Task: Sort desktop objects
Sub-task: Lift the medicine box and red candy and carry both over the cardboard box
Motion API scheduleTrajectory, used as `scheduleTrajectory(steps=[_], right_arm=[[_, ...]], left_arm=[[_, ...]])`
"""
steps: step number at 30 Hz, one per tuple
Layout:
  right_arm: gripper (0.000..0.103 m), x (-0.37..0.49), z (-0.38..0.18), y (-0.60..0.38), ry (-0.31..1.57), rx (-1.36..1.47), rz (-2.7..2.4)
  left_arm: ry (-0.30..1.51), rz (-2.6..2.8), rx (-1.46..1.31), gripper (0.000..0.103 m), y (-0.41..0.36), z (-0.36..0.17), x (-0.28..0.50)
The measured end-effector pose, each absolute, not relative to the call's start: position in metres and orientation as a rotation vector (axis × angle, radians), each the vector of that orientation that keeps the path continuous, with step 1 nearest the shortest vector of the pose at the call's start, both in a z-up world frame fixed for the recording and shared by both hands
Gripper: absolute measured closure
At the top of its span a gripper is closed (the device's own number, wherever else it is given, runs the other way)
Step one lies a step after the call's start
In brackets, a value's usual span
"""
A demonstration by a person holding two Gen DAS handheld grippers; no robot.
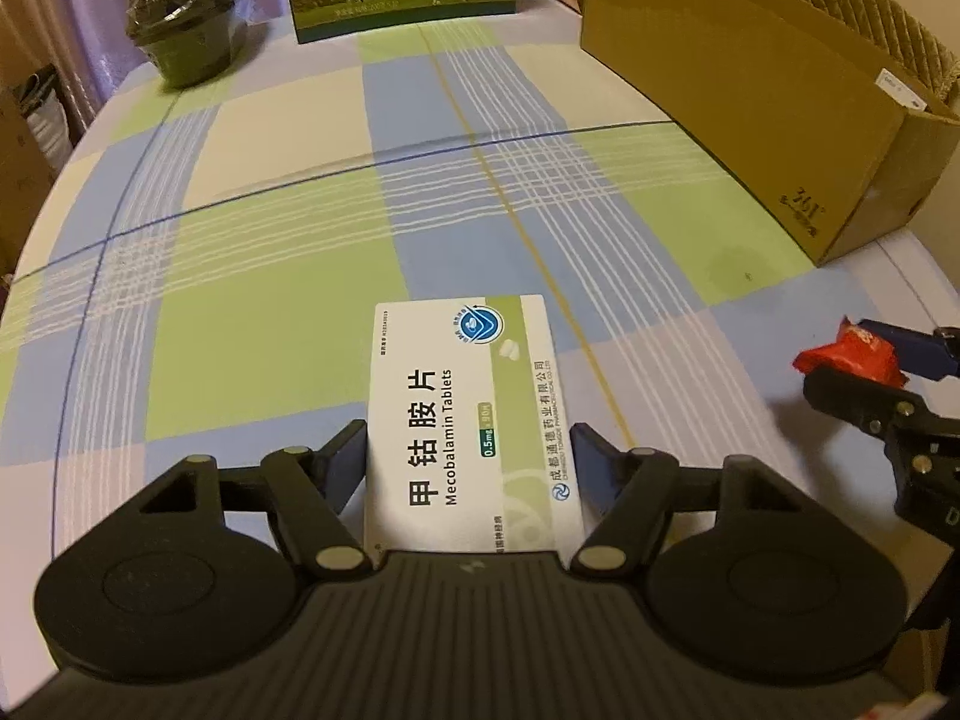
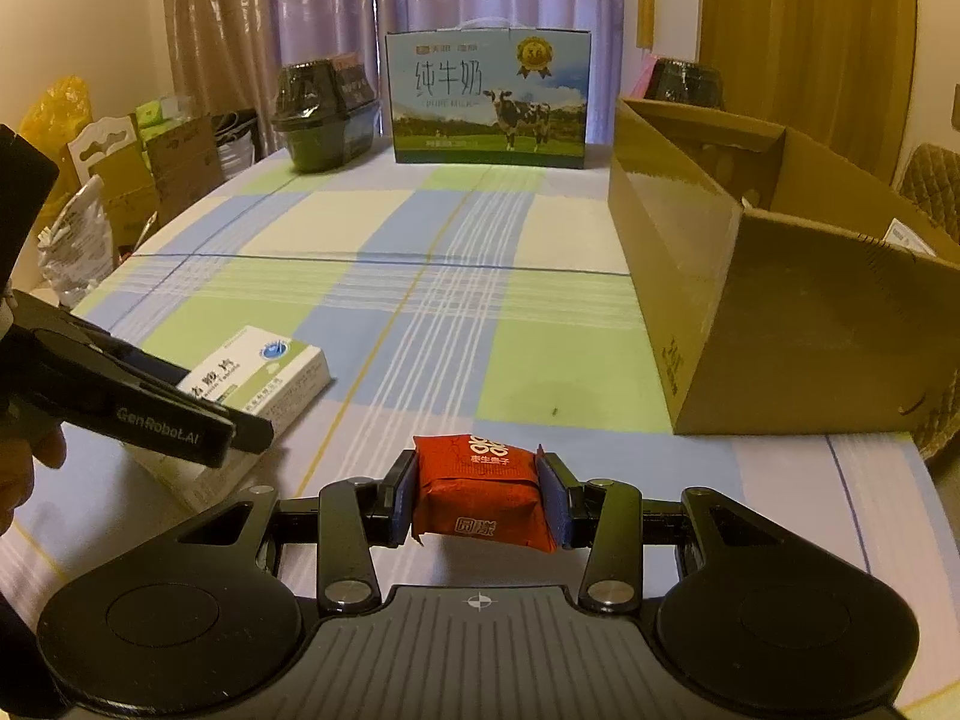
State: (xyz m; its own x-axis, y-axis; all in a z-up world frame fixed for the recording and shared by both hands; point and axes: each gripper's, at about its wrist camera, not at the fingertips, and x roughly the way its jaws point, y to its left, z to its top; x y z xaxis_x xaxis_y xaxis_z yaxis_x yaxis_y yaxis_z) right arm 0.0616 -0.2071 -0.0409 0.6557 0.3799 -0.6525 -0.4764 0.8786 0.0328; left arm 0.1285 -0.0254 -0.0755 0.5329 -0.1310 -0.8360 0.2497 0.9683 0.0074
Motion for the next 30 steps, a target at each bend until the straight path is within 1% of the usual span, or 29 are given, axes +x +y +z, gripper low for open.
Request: scheduleTrajectory(steps=[10,16,23,30], right_arm=[[0.063,0.055,-0.019,-0.218,0.657,-0.129,0.47],[0.063,0.053,0.01,-0.241,0.593,-0.098,0.418],[0.063,0.071,0.053,-0.281,0.489,-0.087,0.345],[0.063,0.117,0.083,-0.325,0.431,-0.087,0.28]], left_arm=[[0.923,-0.249,0.105,0.036,-0.036,-0.033,0.107],[0.864,-0.286,0.091,0.036,-0.056,0.003,0.108],[0.79,-0.351,0.092,0.036,-0.105,0.039,0.123],[0.744,-0.443,0.063,0.036,-0.169,0.068,0.155]])
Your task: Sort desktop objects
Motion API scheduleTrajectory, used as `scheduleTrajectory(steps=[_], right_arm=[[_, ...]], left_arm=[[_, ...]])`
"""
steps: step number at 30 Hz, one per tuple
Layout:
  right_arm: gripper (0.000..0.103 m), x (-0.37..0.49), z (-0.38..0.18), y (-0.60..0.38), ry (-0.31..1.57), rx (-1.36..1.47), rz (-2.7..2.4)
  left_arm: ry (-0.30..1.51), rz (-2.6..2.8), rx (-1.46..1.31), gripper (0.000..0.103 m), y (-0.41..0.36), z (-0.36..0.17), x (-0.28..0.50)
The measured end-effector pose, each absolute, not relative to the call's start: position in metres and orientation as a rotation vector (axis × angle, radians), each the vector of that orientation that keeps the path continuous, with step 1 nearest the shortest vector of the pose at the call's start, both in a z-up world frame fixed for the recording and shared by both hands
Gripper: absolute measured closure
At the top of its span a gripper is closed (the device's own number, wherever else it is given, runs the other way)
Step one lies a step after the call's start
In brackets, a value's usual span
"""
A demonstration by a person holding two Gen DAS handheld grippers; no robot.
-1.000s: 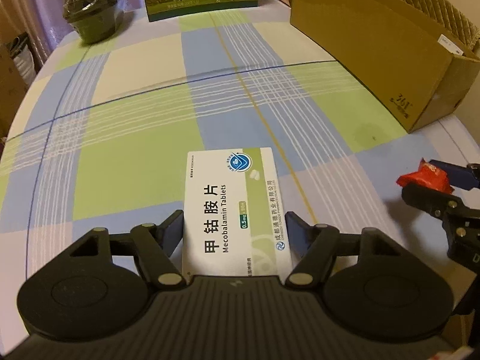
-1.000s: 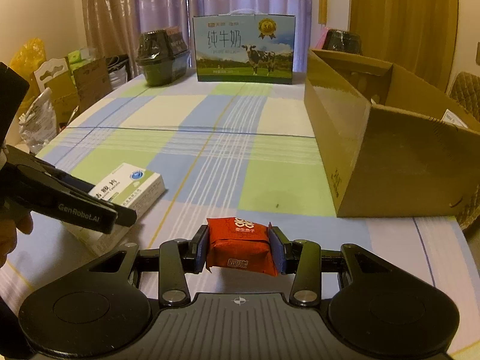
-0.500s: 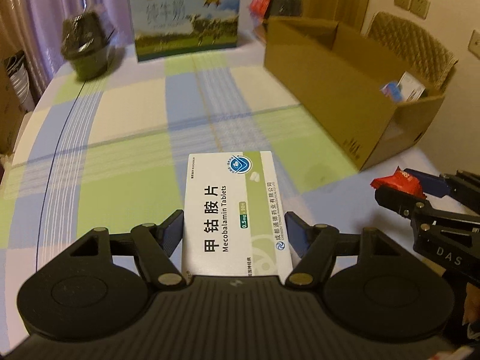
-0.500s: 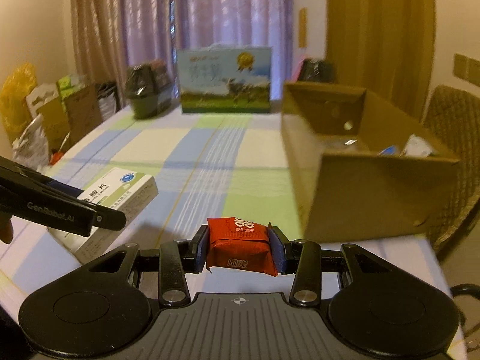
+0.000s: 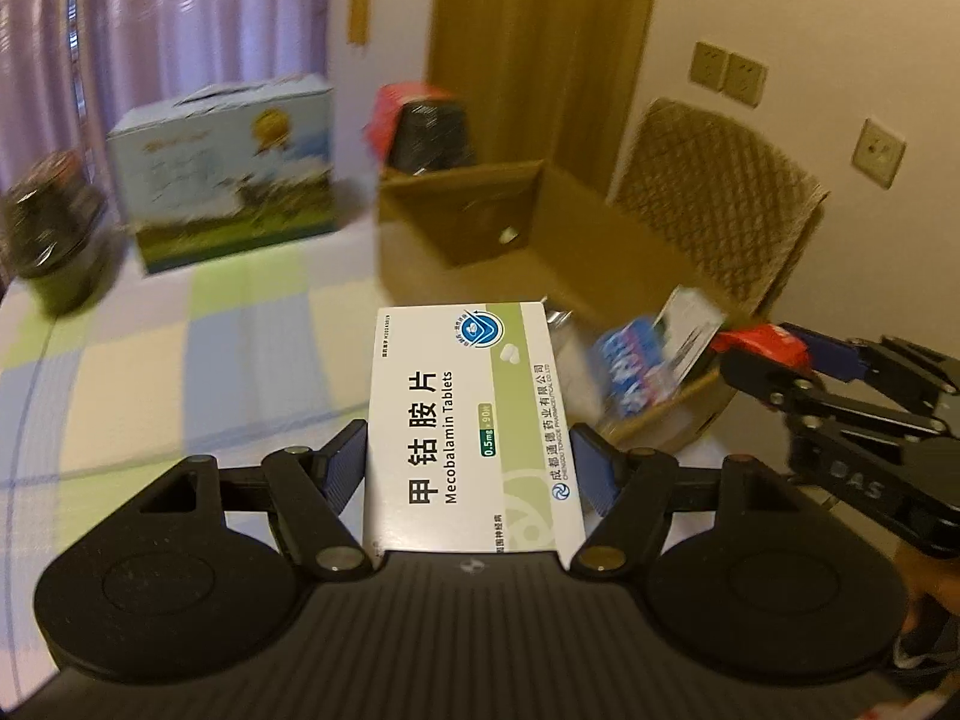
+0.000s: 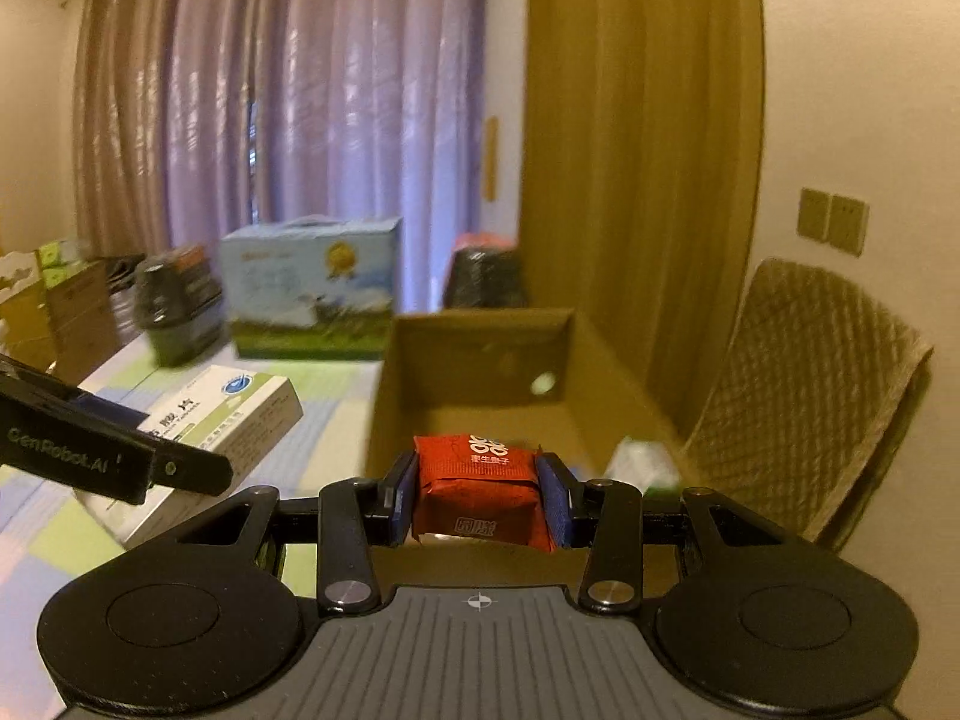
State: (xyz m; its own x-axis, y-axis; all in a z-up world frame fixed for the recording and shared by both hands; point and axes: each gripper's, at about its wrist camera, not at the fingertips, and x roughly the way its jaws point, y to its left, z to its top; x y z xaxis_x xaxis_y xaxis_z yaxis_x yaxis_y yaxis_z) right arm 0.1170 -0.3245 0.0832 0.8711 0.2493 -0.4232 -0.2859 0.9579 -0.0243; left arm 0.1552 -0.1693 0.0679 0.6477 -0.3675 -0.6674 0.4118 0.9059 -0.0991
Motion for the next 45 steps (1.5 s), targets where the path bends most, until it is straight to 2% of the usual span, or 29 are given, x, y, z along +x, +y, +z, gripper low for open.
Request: scheduleTrajectory(steps=[14,15,17,31,34,39,42,45], right_arm=[[0.063,0.197,0.089,-0.378,0.417,-0.051,0.215],[0.063,0.199,0.087,-0.38,0.42,-0.046,0.21],[0.063,0.204,0.084,-0.384,0.429,-0.034,0.204],[0.063,0.209,0.077,-0.36,0.459,0.02,0.287],[0.044,0.213,0.081,-0.358,0.464,0.067,0.318],[0.041,0.197,0.086,-0.365,0.467,0.081,0.307],[0.031,0.178,0.084,-0.376,0.487,0.103,0.285],[0.024,0.158,0.079,-0.388,0.521,0.132,0.254]], left_arm=[[0.745,-0.5,0.035,0.036,-0.256,0.061,0.224],[0.736,-0.493,0.034,0.031,-0.259,0.06,0.229],[0.722,-0.48,0.04,0.026,-0.26,0.059,0.233],[0.721,-0.398,0.008,0.024,-0.206,0.054,0.215],[0.721,-0.379,0.005,0.021,-0.197,0.055,0.209],[0.71,-0.346,0.005,0.008,-0.185,0.055,0.19],[0.704,-0.321,0.0,0.002,-0.179,0.054,0.175],[0.722,-0.31,-0.018,0.002,-0.176,0.053,0.157]])
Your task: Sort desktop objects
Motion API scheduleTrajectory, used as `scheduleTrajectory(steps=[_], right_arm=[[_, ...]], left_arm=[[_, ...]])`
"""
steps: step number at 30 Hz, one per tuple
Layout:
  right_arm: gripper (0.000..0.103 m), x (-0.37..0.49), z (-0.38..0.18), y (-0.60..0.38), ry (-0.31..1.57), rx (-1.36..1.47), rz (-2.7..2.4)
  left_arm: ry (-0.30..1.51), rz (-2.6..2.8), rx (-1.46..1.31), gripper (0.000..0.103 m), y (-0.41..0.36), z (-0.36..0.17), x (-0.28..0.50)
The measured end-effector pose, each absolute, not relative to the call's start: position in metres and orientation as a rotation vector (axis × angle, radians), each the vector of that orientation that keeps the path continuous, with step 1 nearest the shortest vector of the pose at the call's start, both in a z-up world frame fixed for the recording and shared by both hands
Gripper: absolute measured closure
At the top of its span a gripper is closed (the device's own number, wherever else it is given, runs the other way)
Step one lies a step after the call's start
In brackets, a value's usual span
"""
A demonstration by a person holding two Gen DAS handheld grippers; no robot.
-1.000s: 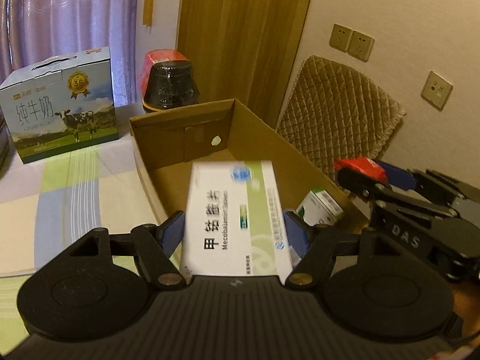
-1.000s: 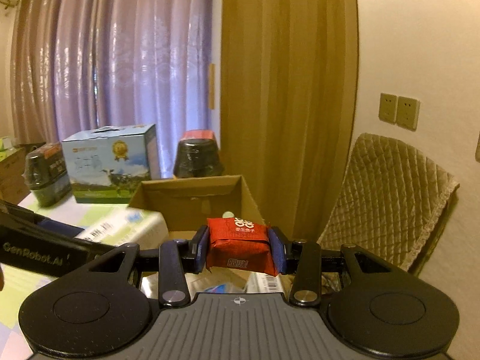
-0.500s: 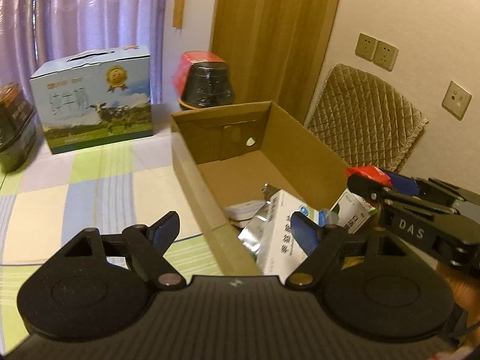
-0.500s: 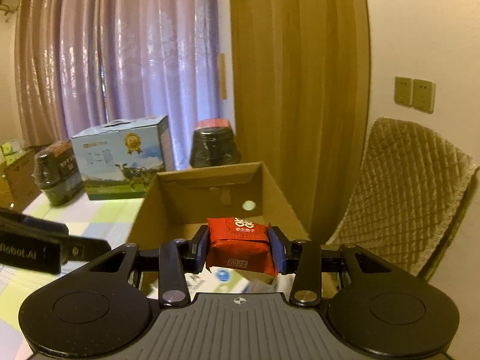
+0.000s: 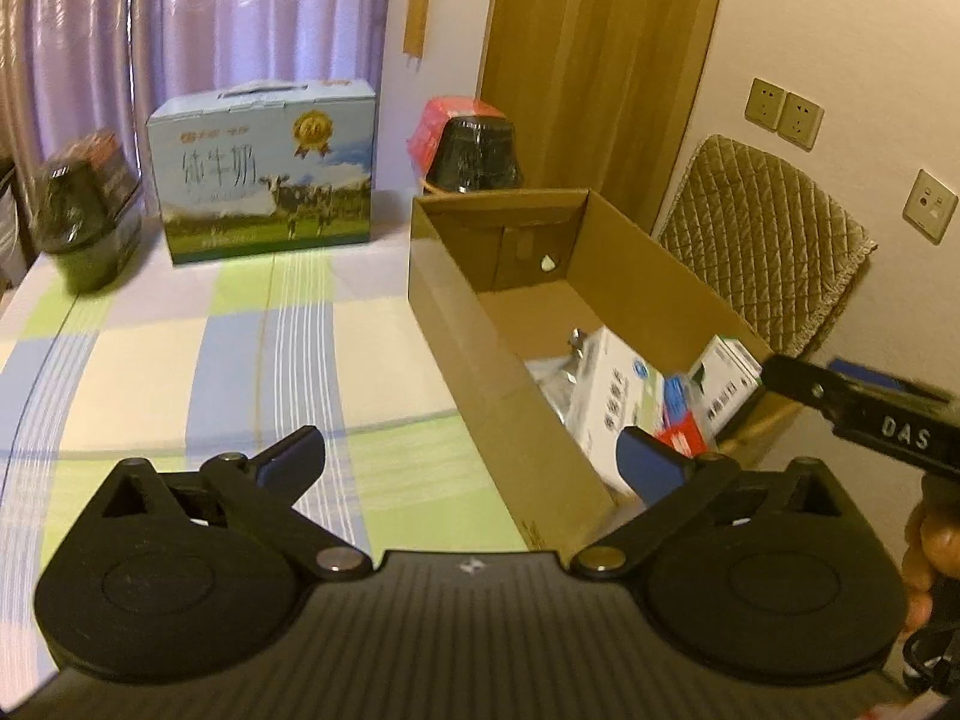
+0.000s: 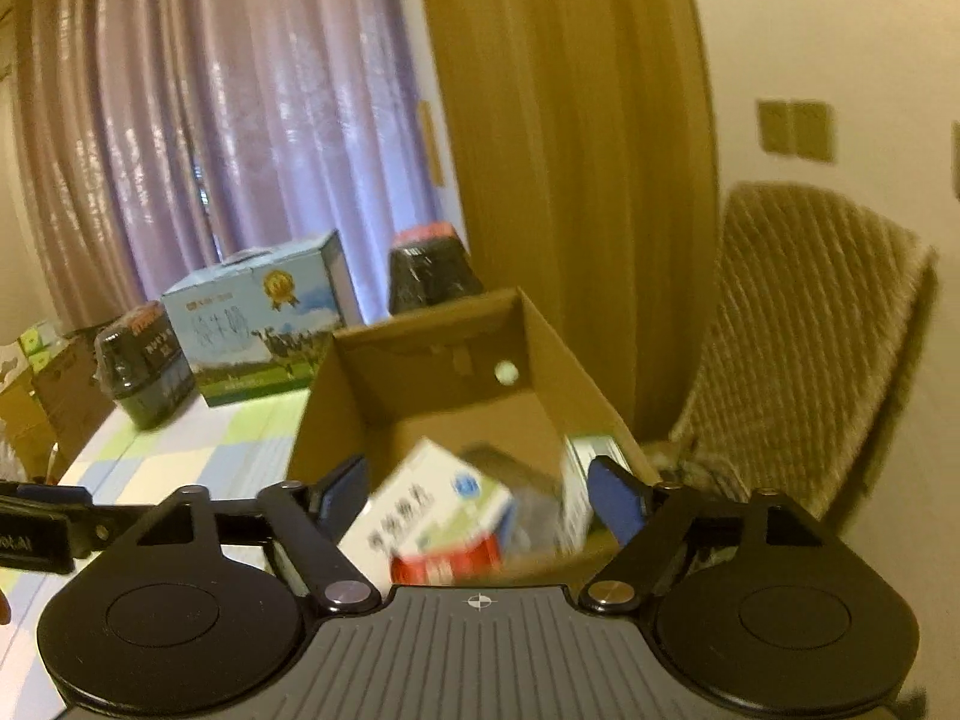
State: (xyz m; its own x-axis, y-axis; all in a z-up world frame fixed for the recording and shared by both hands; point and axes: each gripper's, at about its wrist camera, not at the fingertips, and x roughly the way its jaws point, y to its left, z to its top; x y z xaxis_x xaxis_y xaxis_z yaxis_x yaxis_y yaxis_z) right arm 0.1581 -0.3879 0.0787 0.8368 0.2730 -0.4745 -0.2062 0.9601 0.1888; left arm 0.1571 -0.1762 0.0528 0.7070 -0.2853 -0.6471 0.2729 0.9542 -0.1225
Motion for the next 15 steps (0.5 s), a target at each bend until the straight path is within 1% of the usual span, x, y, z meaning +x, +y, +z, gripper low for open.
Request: scheduleTrajectory(steps=[5,13,15], right_arm=[[0.015,0.126,0.078,-0.404,0.564,0.151,0.239],[0.003,0.091,0.1,-0.416,0.62,0.116,0.253],[0.002,0.085,0.103,-0.418,0.636,0.107,0.259]], left_arm=[[0.755,-0.263,-0.025,0.001,-0.177,0.047,0.126],[0.807,-0.266,-0.072,0.001,-0.188,0.049,0.088],[0.809,-0.269,-0.063,0.001,-0.193,0.051,0.078]])
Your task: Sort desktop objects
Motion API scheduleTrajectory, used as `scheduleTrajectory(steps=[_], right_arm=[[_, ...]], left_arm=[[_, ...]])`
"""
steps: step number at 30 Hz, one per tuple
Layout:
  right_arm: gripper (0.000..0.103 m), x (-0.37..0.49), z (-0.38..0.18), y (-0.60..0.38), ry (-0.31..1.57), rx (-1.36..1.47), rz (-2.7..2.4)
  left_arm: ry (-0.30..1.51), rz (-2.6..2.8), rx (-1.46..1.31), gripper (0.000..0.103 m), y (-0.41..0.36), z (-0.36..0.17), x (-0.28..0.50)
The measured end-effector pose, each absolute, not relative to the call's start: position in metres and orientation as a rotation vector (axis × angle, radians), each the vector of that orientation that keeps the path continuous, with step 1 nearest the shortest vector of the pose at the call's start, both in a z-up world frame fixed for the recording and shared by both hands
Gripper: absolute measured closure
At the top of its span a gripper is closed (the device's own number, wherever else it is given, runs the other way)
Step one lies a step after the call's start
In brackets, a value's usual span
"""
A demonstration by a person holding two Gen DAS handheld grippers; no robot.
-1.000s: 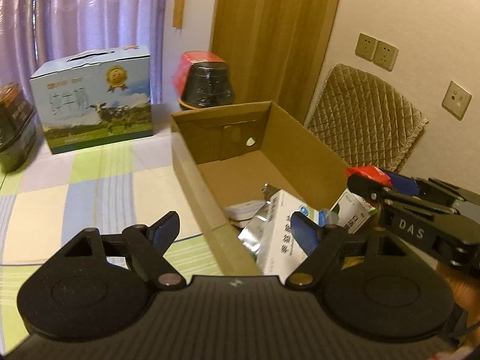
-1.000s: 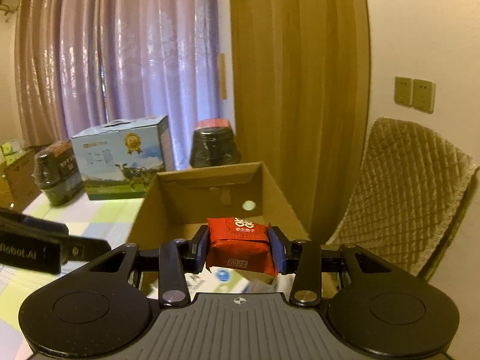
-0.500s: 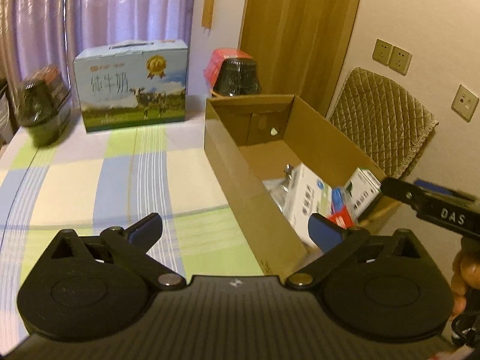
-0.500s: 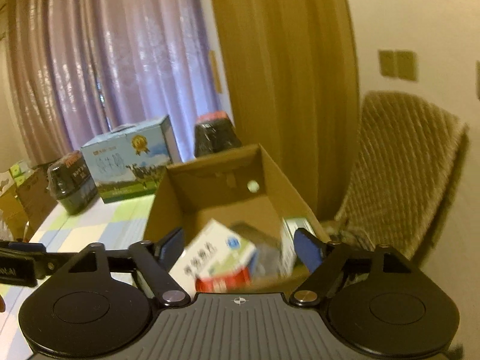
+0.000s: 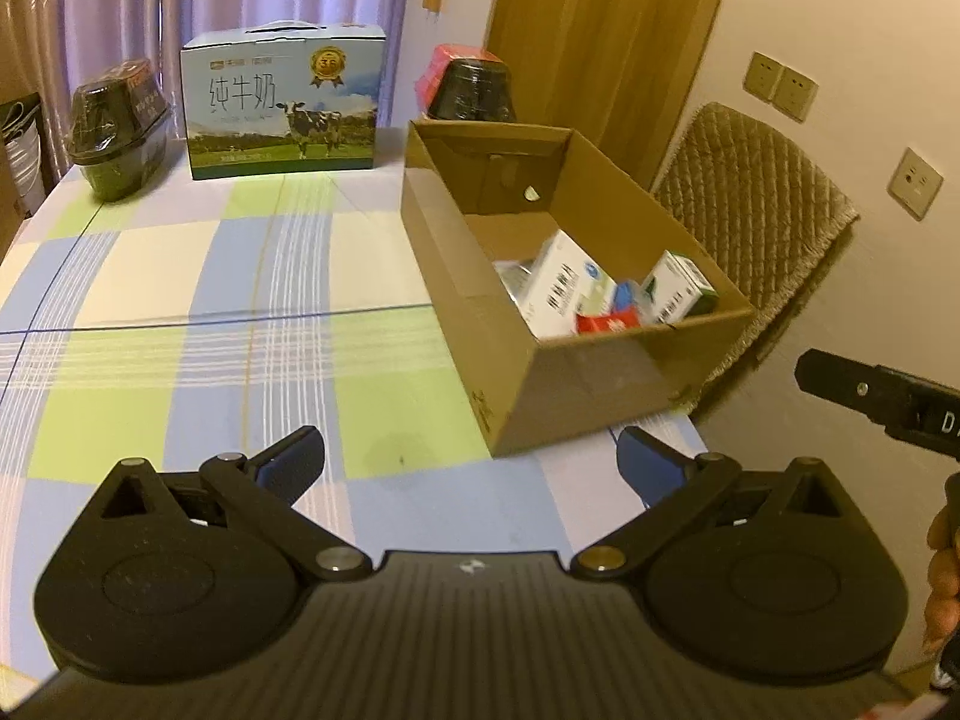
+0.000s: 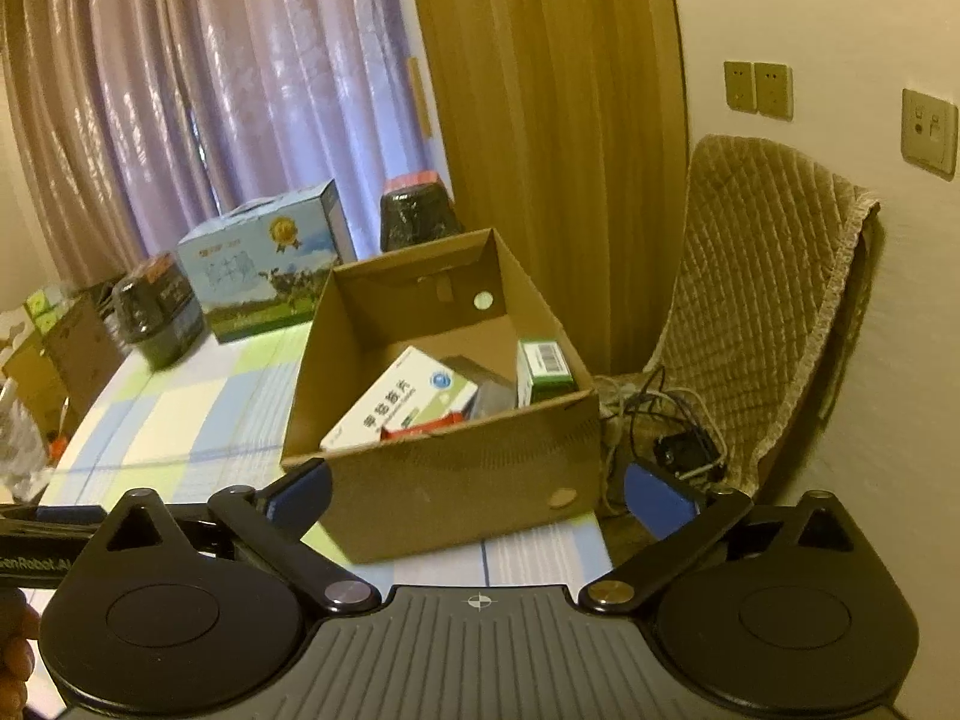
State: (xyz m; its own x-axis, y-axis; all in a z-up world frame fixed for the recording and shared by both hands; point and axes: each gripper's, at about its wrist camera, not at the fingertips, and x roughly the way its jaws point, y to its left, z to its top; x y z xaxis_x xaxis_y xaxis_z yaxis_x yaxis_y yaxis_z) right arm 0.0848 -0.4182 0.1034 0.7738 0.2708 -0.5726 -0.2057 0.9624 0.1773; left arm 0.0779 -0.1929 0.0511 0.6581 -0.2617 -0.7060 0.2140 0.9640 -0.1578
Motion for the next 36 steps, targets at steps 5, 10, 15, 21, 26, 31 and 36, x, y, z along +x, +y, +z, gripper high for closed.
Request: scheduleTrajectory(steps=[5,10,15,21,26,31,36], right_arm=[[0.002,0.069,0.108,-0.426,0.659,0.105,0.25],[0.002,0.058,0.106,-0.432,0.684,0.085,0.223],[0.002,0.051,0.104,-0.435,0.695,0.1,0.229],[0.002,0.046,0.106,-0.428,0.69,0.081,0.235],[0.002,0.048,0.108,-0.425,0.683,0.081,0.235],[0.002,0.048,0.11,-0.422,0.68,0.075,0.241],[0.002,0.047,0.111,-0.421,0.677,0.075,0.245]], left_arm=[[0.814,-0.263,-0.039,0.001,-0.201,0.048,0.064],[0.83,-0.233,-0.028,0.001,-0.203,0.048,0.057],[0.854,-0.249,-0.051,0.001,-0.205,0.048,0.051],[0.858,-0.215,-0.042,0.001,-0.207,0.047,0.047],[0.853,-0.204,-0.044,0.001,-0.206,0.048,0.047],[0.846,-0.208,-0.041,0.001,-0.207,0.049,0.047],[0.844,-0.208,-0.035,0.001,-0.209,0.05,0.047]])
